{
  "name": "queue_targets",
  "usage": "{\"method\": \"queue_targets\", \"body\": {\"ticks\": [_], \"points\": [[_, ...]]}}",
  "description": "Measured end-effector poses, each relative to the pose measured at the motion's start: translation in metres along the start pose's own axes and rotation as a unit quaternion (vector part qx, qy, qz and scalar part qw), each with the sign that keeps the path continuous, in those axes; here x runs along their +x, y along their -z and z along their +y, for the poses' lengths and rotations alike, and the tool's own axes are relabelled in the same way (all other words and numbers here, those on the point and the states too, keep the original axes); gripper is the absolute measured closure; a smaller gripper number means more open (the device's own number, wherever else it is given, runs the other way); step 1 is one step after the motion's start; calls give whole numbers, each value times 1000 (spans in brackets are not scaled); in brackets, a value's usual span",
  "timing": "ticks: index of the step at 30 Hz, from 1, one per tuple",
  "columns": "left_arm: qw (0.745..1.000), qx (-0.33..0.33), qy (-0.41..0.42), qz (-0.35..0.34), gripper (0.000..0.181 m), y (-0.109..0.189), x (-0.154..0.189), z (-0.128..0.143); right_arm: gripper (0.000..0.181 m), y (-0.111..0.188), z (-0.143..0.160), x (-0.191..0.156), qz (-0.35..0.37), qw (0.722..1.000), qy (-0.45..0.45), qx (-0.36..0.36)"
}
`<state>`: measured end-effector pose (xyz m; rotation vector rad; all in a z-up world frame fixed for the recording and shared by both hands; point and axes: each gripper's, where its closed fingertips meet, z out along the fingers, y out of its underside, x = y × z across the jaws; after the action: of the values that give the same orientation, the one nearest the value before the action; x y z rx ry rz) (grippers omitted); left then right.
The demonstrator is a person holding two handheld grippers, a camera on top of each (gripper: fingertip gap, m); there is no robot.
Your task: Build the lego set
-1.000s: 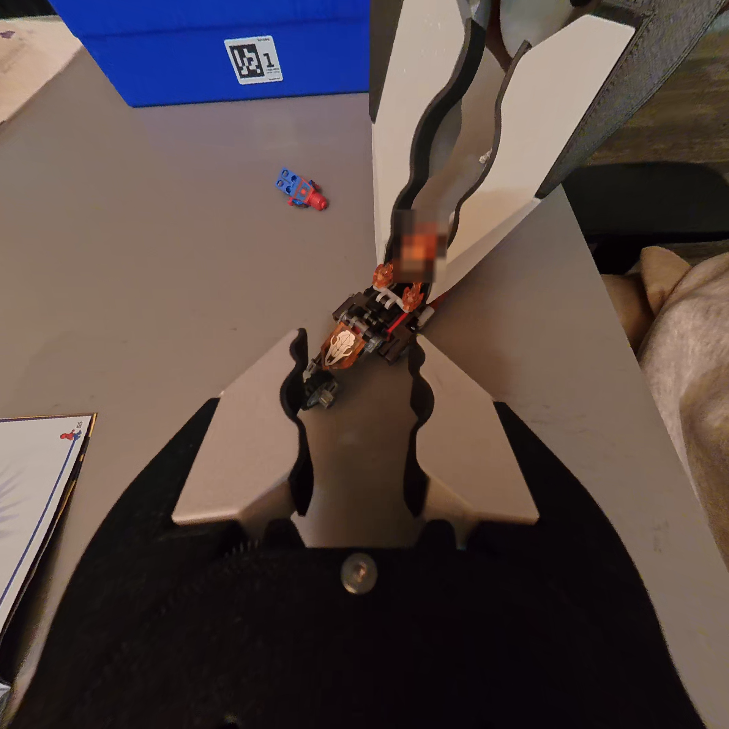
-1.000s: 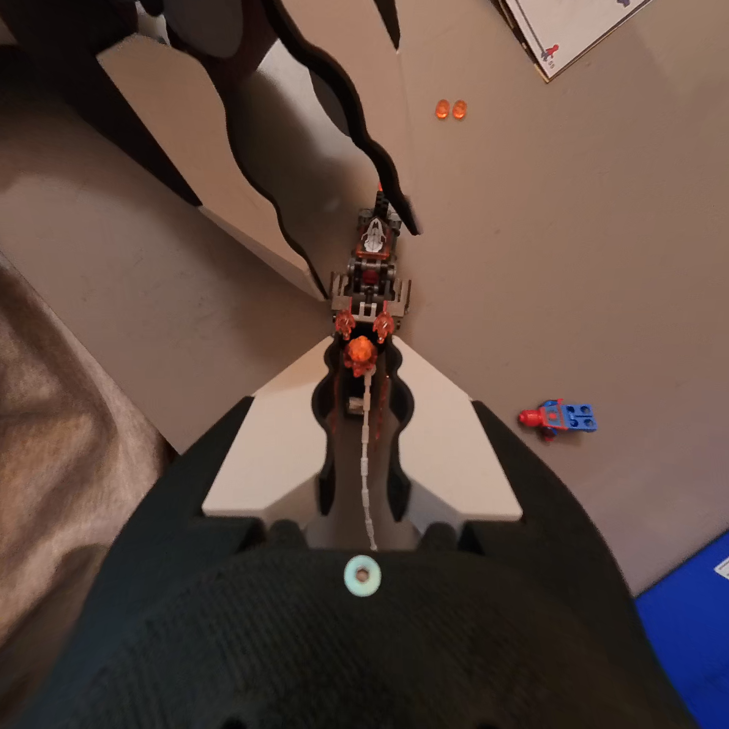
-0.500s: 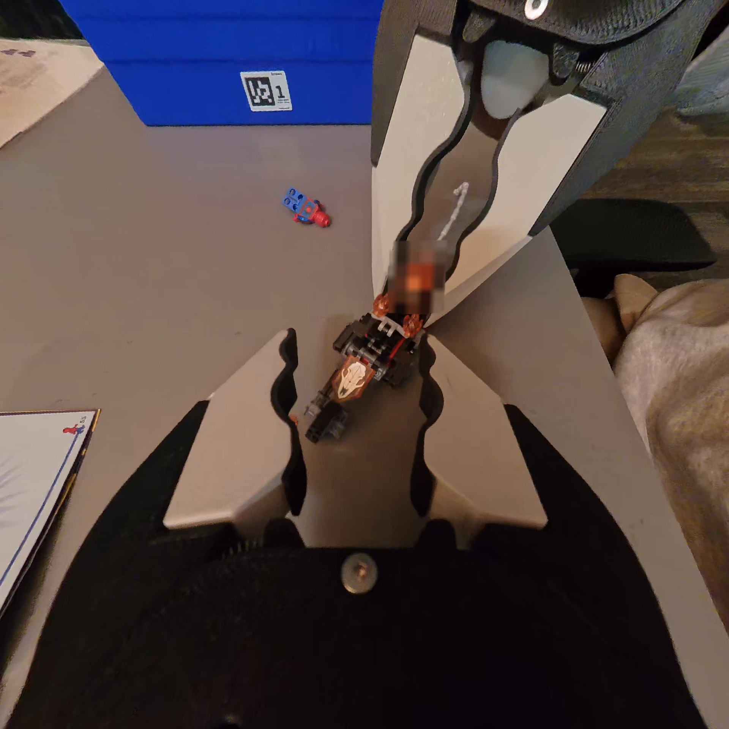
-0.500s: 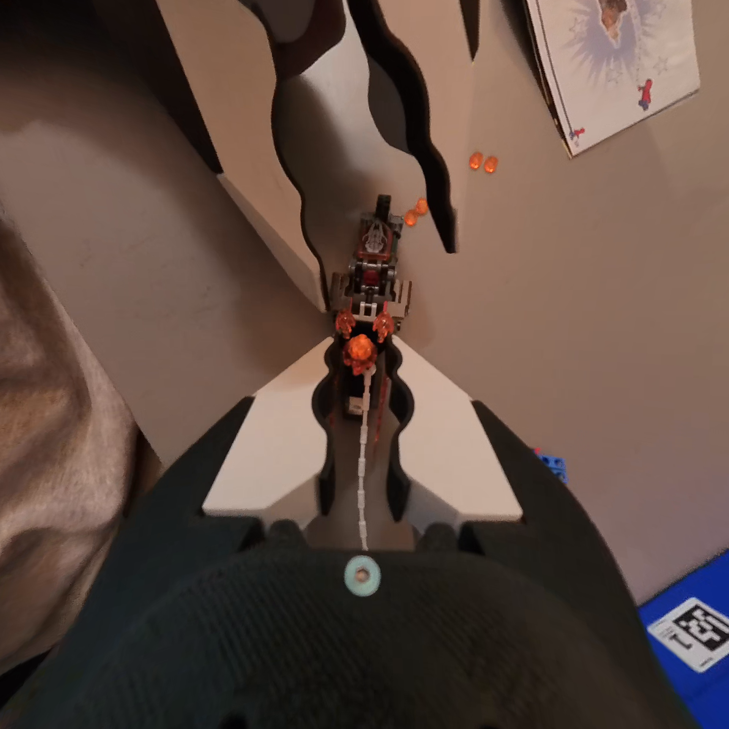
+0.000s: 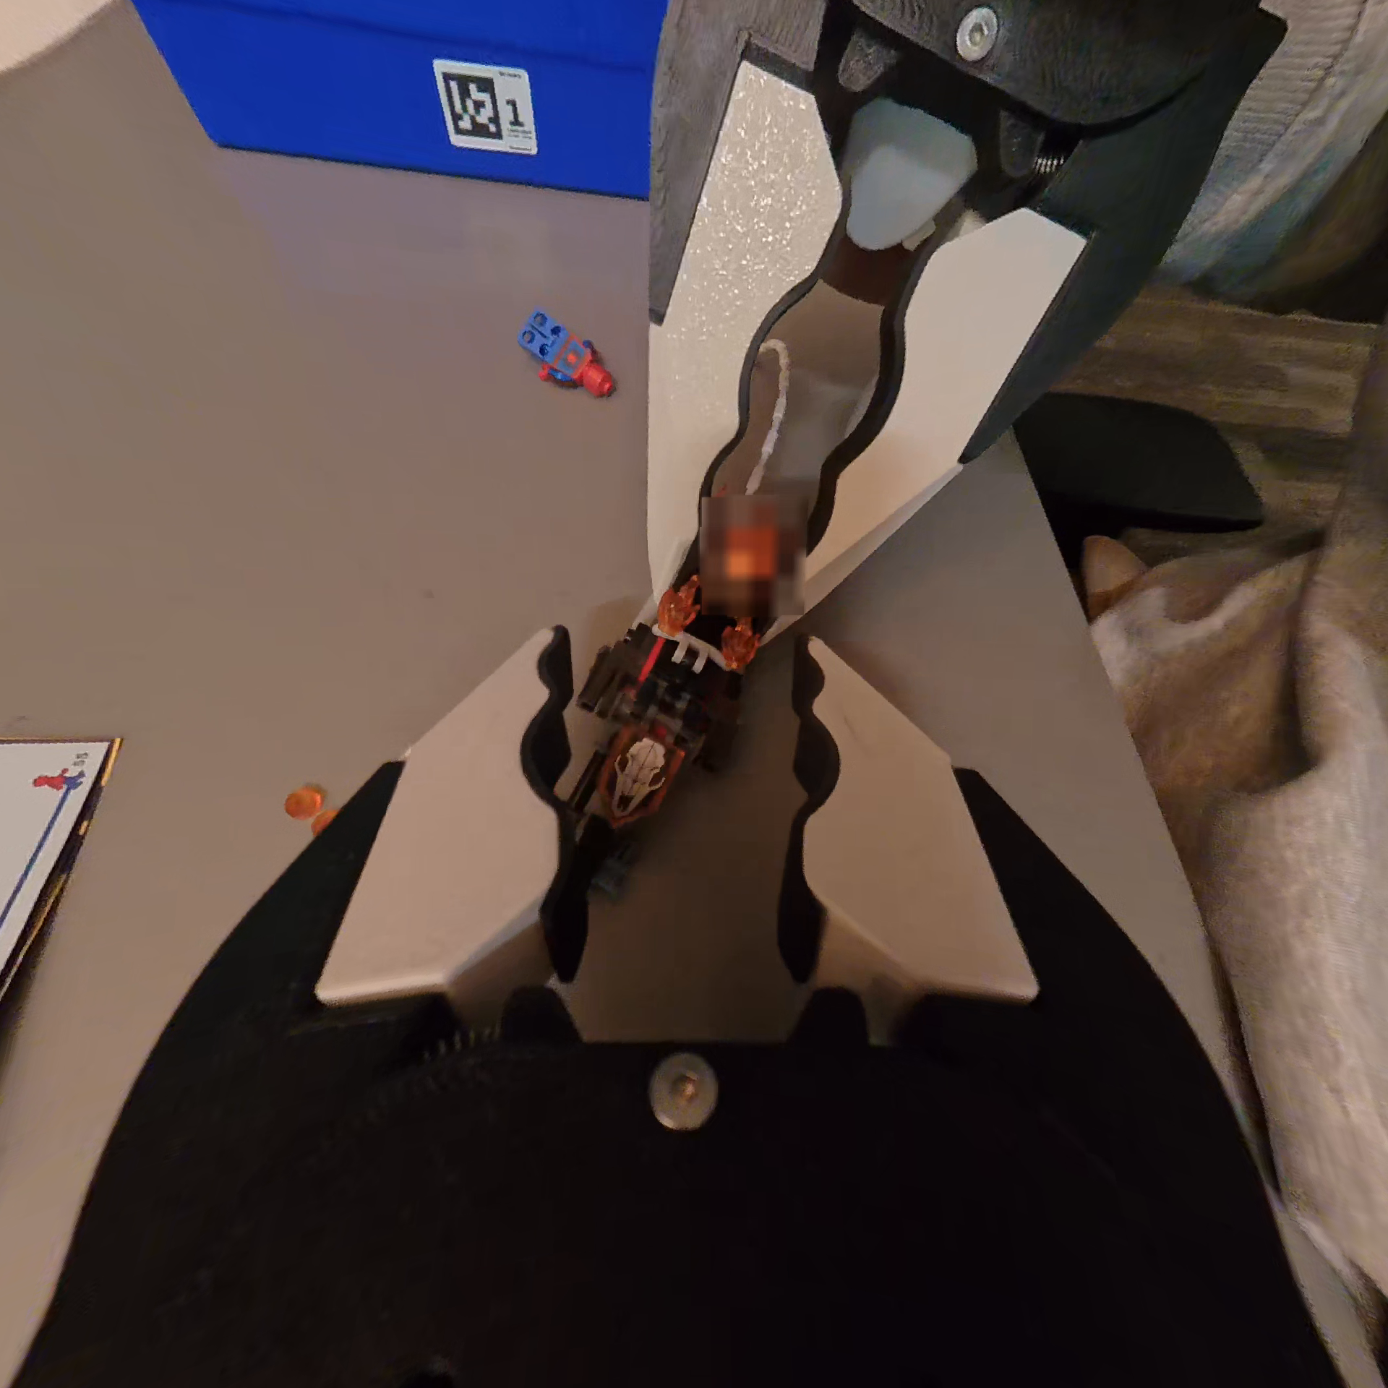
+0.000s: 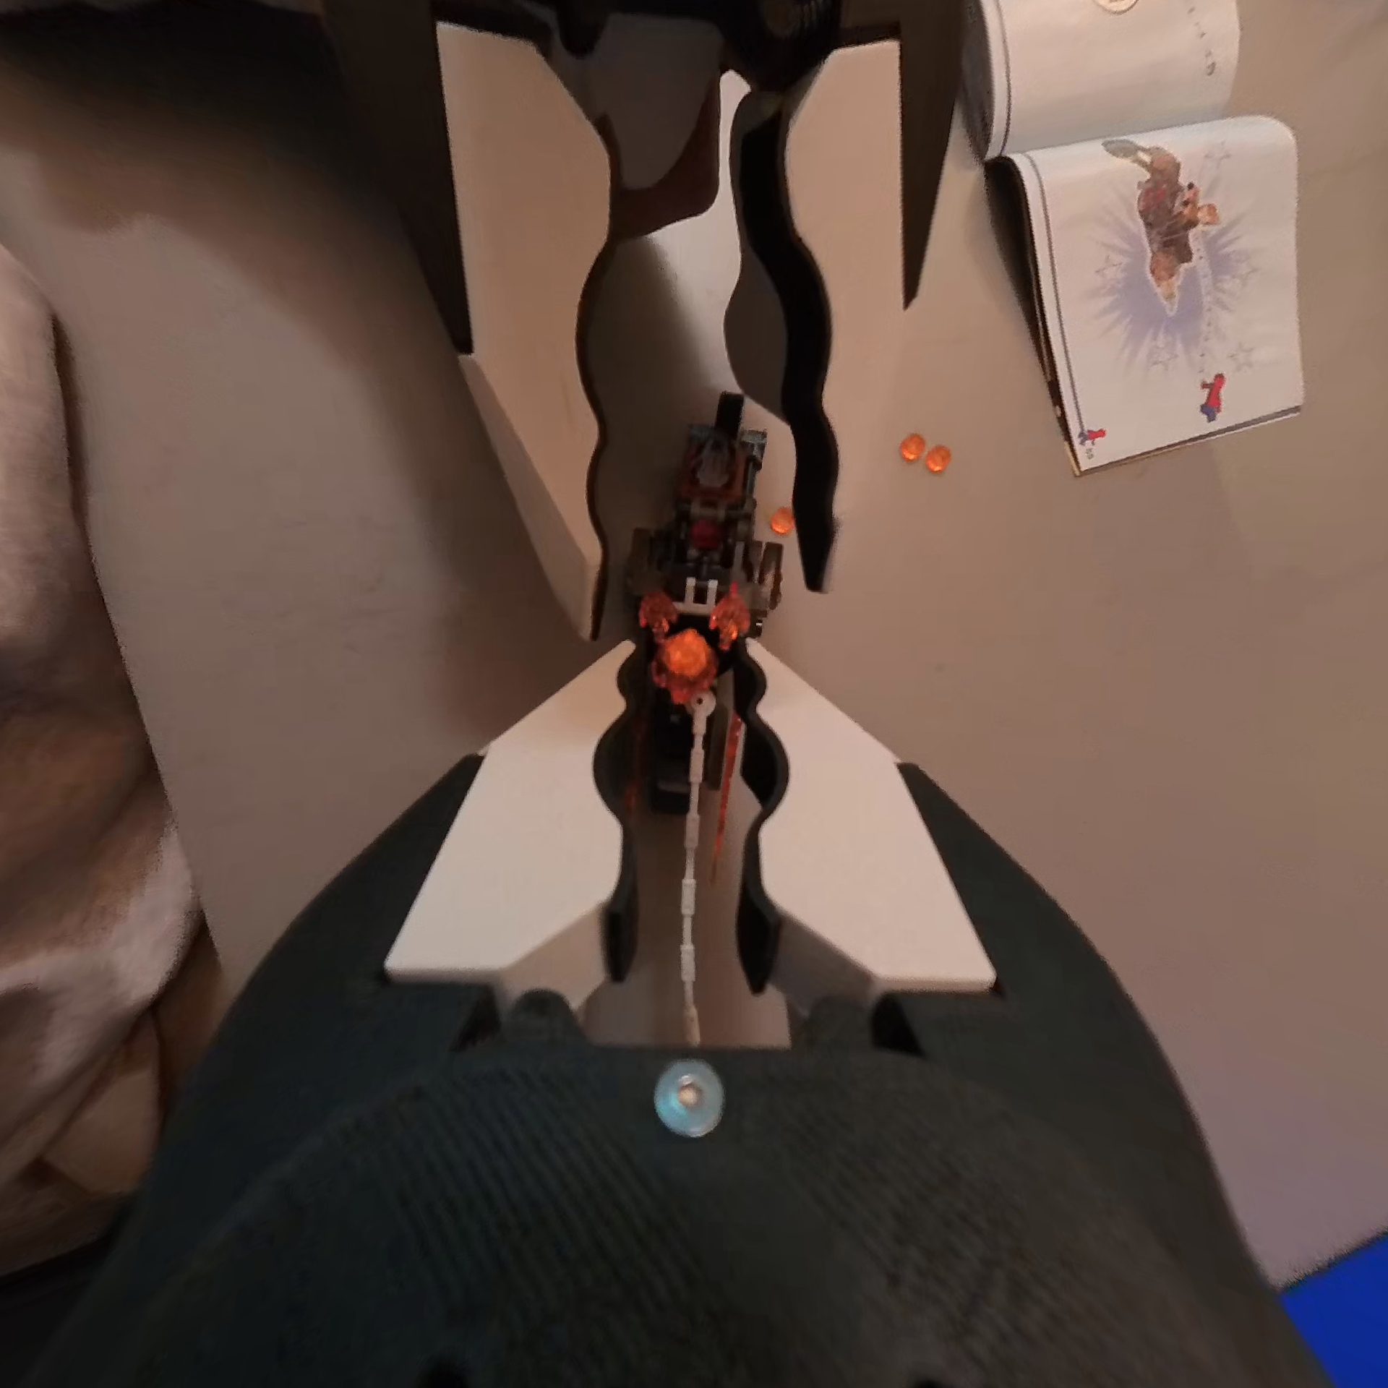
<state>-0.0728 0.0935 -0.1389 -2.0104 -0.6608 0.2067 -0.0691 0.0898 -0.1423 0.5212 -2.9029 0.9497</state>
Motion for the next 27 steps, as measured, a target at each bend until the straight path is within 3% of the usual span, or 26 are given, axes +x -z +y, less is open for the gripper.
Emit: {"method": "queue_targets", "body": {"ticks": [11,21,27], "points": [[998,10,57,13,125,4,-7,0,161,-2,-5,7,-15,998,5,59],[996,8,84,27,132,8,-10,4,160,-2,-7,15,-12,997,12,69],[996,-3,82,20,135,7,-11,7,150,2,-7,14,-7,998,-1,66]]}}
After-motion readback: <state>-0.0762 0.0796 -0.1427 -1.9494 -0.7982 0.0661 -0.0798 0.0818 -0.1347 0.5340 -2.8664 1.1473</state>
